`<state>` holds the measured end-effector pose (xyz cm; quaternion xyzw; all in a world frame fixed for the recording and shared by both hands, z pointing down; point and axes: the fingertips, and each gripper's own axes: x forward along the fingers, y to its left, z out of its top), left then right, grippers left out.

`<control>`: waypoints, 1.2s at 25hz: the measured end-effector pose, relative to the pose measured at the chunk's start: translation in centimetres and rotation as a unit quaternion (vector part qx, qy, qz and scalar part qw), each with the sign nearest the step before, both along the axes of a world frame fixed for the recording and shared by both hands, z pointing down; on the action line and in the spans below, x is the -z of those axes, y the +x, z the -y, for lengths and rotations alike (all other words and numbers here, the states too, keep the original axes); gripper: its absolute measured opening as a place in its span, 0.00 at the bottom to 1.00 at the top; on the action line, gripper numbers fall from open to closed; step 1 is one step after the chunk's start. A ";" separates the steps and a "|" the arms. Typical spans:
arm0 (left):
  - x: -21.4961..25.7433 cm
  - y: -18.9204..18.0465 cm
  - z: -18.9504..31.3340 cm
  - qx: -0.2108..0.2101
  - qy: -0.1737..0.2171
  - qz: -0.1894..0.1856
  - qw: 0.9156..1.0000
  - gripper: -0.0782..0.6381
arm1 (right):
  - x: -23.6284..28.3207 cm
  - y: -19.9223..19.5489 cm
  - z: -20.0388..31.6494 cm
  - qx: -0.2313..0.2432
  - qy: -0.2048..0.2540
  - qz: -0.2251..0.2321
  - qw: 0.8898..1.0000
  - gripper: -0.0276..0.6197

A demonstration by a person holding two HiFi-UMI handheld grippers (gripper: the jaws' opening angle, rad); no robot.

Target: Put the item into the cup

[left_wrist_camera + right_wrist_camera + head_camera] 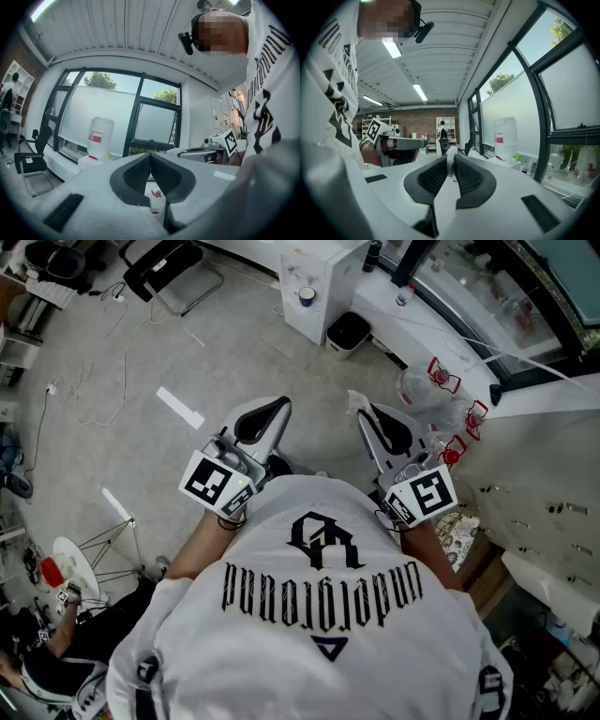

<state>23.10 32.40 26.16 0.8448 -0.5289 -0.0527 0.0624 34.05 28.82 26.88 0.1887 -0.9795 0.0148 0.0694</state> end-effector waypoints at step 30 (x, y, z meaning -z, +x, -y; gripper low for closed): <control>-2.7 -11.6 3.3 0.008 -0.025 -0.018 0.999 0.13 | -1.7 -11.3 4.5 0.004 -0.022 -0.014 1.000 0.12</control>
